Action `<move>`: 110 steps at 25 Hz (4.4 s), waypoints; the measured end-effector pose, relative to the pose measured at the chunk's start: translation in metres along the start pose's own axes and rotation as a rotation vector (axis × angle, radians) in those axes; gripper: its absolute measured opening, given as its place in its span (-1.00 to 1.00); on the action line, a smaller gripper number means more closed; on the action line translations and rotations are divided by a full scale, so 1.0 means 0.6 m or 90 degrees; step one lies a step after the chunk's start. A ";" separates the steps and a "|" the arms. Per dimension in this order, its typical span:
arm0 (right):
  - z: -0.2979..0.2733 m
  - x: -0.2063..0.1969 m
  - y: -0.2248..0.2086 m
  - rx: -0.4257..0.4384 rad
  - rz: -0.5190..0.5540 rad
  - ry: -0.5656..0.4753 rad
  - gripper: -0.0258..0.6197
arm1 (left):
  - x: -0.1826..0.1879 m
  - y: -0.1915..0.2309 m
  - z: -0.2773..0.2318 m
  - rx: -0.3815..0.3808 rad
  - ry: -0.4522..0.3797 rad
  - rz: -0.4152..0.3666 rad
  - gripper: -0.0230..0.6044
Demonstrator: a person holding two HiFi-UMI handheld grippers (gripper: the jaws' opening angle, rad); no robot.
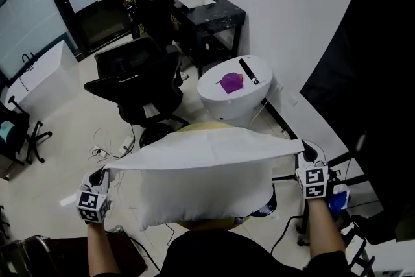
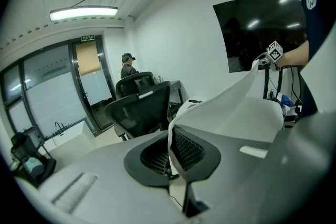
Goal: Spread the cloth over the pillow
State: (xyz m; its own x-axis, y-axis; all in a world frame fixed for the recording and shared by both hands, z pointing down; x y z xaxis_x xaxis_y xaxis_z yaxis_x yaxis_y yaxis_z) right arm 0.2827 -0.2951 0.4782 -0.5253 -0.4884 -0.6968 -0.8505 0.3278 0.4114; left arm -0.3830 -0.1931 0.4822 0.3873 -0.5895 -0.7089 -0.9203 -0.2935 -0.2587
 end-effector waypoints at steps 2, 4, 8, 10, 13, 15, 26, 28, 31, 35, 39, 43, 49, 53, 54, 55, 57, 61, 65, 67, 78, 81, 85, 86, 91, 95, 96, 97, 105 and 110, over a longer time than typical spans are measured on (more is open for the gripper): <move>0.004 0.007 -0.006 -0.003 -0.001 -0.011 -0.89 | 0.009 0.001 0.011 0.008 -0.010 -0.008 -0.93; 0.011 0.021 -0.014 -0.008 -0.002 -0.028 -0.89 | 0.024 0.006 0.024 0.020 -0.021 -0.020 -0.93; 0.027 0.064 -0.039 -0.020 0.001 -0.070 -0.89 | 0.065 0.027 0.043 0.042 -0.052 -0.042 -0.93; 0.034 0.088 -0.053 -0.026 0.002 -0.091 -0.89 | 0.088 0.035 0.052 0.054 -0.066 -0.057 -0.93; 0.051 0.124 -0.075 -0.038 0.003 -0.122 -0.89 | 0.125 0.044 0.075 0.078 -0.063 -0.090 -0.93; 0.066 0.146 -0.088 -0.049 0.007 -0.140 -0.89 | 0.144 0.048 0.090 0.082 -0.078 -0.095 -0.93; 0.130 0.122 -0.074 -0.042 0.005 -0.157 -0.89 | 0.103 0.033 0.126 0.083 -0.096 -0.071 -0.93; 0.141 0.093 -0.061 -0.030 -0.003 -0.146 -0.89 | 0.079 0.018 0.132 0.077 -0.082 -0.062 -0.93; 0.154 0.046 -0.041 -0.012 -0.016 -0.125 -0.89 | 0.038 -0.007 0.140 0.066 -0.056 -0.050 -0.93; 0.169 -0.014 -0.016 0.014 -0.021 -0.093 -0.89 | -0.018 -0.044 0.149 0.044 -0.020 -0.018 -0.93; 0.175 -0.081 0.009 0.040 -0.013 -0.048 -0.89 | -0.073 -0.083 0.151 0.017 0.008 -0.003 -0.93; 0.176 -0.138 0.040 0.052 -0.026 -0.008 -0.89 | -0.143 -0.109 0.145 -0.018 0.042 0.001 -0.93; 0.213 -0.211 0.075 0.050 -0.095 0.039 -0.89 | -0.215 -0.143 0.158 -0.061 0.057 0.004 -0.93; 0.229 -0.263 0.104 0.037 -0.118 0.070 -0.89 | -0.256 -0.158 0.164 -0.085 0.046 -0.010 -0.93; 0.230 -0.278 0.111 0.034 -0.123 0.077 -0.89 | -0.266 -0.163 0.164 -0.090 0.041 -0.016 -0.93; 0.230 -0.292 0.119 0.031 -0.130 0.084 -0.89 | -0.278 -0.168 0.163 -0.095 0.037 -0.023 -0.93; 0.228 -0.320 0.135 0.028 -0.138 0.099 -0.89 | -0.303 -0.179 0.157 -0.108 0.038 -0.036 -0.93; 0.222 -0.366 0.169 0.027 -0.137 0.125 -0.89 | -0.344 -0.195 0.140 -0.127 0.056 -0.040 -0.93; 0.210 -0.402 0.193 0.035 -0.140 0.146 -0.89 | -0.372 -0.214 0.115 -0.146 0.083 -0.048 -0.93; 0.198 -0.423 0.203 0.042 -0.129 0.169 -0.89 | -0.387 -0.224 0.100 -0.154 0.094 -0.049 -0.93; 0.126 -0.509 0.254 0.081 -0.101 0.280 -0.88 | -0.444 -0.285 0.010 -0.207 0.185 -0.078 -0.93; 0.113 -0.510 0.268 0.096 -0.082 0.305 -0.88 | -0.444 -0.296 -0.007 -0.210 0.208 -0.088 -0.93; 0.095 -0.518 0.283 0.118 -0.067 0.336 -0.87 | -0.446 -0.306 -0.024 -0.213 0.236 -0.102 -0.91; 0.090 -0.518 0.286 0.122 -0.064 0.340 -0.87 | -0.447 -0.308 -0.027 -0.213 0.241 -0.105 -0.89; 0.080 -0.517 0.285 0.132 -0.073 0.344 -0.83 | -0.451 -0.311 -0.029 -0.211 0.255 -0.098 -0.80; 0.088 -0.522 0.269 0.125 -0.109 0.317 -0.58 | -0.449 -0.309 -0.022 -0.211 0.243 -0.079 -0.64; 0.091 -0.524 0.266 0.125 -0.116 0.310 -0.53 | -0.449 -0.309 -0.020 -0.211 0.238 -0.075 -0.58; 0.093 -0.525 0.264 0.126 -0.122 0.303 -0.51 | -0.449 -0.310 -0.018 -0.212 0.235 -0.073 -0.48; 0.135 -0.520 0.260 0.111 -0.150 0.259 -0.43 | -0.458 -0.305 0.015 -0.211 0.221 -0.062 -0.25; 0.175 -0.501 0.256 0.091 -0.154 0.220 -0.42 | -0.451 -0.295 0.048 -0.204 0.196 -0.061 -0.25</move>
State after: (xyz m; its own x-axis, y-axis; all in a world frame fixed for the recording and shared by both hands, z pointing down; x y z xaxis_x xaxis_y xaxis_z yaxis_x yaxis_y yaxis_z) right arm 0.3130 -0.0132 0.6891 -0.3112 -0.7982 -0.5158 -0.9503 0.2681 0.1584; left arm -0.3266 0.0404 0.7008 0.5124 -0.7311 -0.4505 -0.8351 -0.5465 -0.0630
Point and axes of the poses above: the fingertips, and each gripper's own axes: z backward along the fingers, y to its left, x out of its top, the point moved 8 cm from there along z, backward along the fingers, and after that the axes turned 15 degrees about y, right-handed, at the moved point
